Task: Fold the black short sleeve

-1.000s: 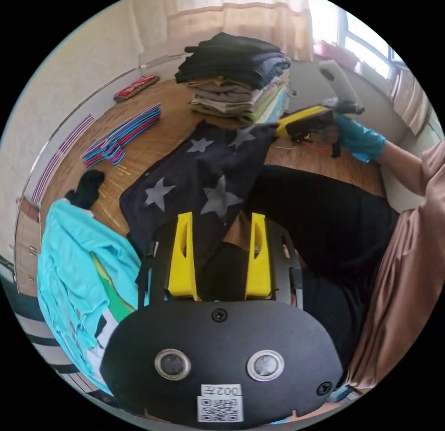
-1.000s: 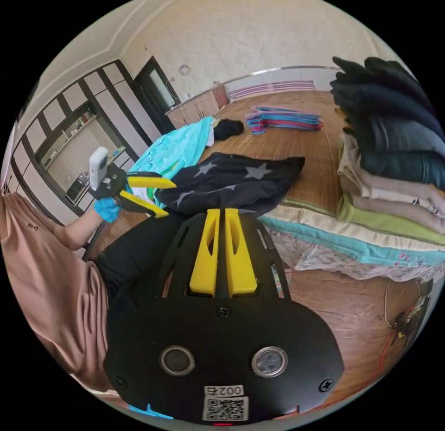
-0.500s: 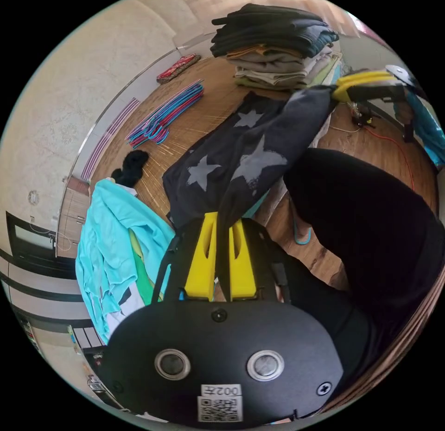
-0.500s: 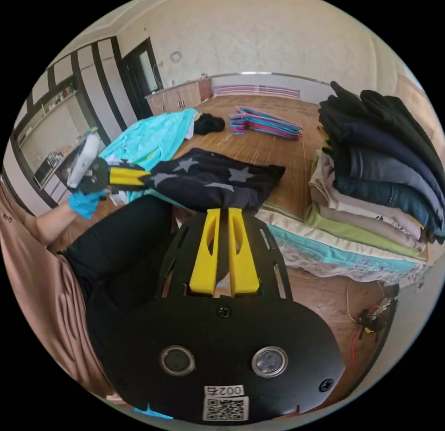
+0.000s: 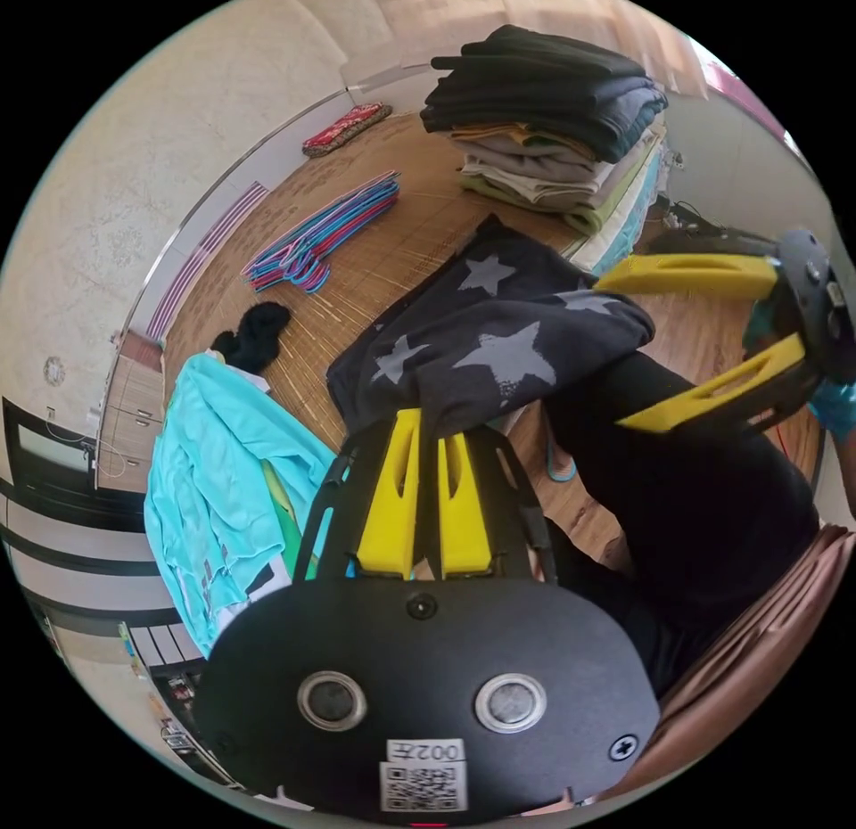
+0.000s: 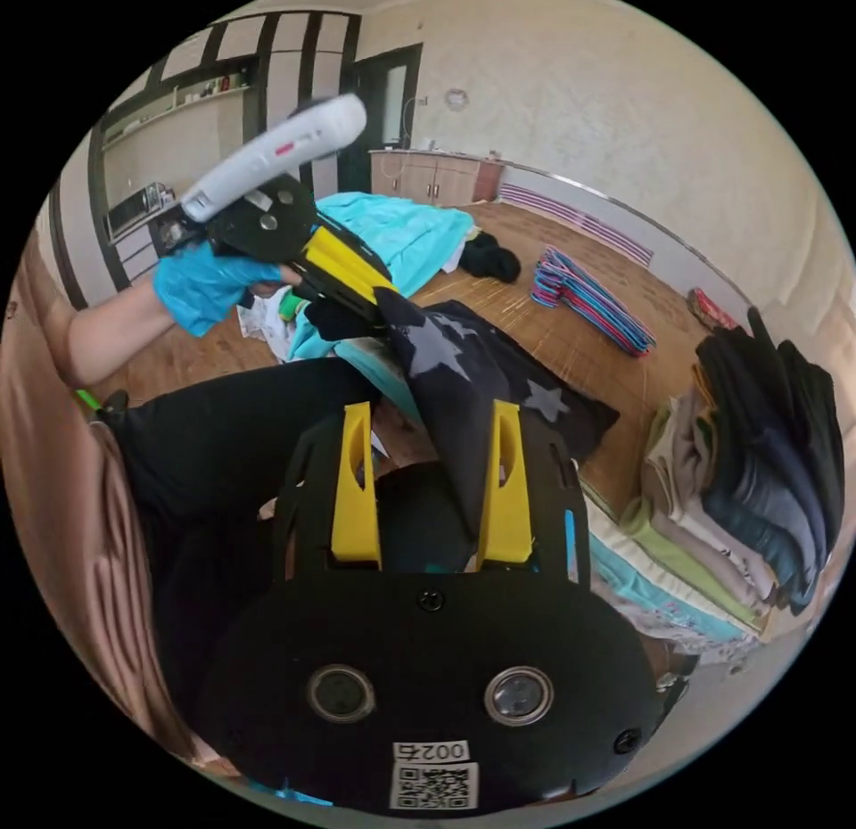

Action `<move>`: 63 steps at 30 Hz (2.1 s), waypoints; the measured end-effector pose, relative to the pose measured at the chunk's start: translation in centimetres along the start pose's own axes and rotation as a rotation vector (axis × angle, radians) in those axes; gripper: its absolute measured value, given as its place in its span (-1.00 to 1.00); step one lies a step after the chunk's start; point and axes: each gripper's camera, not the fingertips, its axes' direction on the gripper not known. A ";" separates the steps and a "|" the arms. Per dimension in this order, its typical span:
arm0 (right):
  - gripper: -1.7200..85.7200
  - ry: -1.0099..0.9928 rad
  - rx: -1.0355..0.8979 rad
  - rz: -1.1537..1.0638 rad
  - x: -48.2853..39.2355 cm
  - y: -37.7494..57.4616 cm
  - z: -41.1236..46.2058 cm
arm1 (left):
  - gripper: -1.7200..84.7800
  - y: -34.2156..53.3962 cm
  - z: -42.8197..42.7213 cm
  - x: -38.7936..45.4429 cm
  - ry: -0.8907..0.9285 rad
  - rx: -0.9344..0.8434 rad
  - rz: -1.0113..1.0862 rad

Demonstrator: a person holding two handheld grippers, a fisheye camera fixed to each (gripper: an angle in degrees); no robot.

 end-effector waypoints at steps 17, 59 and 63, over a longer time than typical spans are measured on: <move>-0.78 0.478 -0.177 0.036 -1.2 -3.5 4.5 | -0.92 -0.5 -2.2 3.6 0.023 0.059 0.060; -0.85 0.589 -0.211 -0.414 13.5 -29.6 -26.4 | -0.89 -13.1 -31.0 5.6 -0.198 0.259 0.420; -0.85 0.627 -0.223 -0.396 15.6 -30.4 -28.7 | -0.88 -15.7 -33.1 6.4 -0.231 0.286 0.449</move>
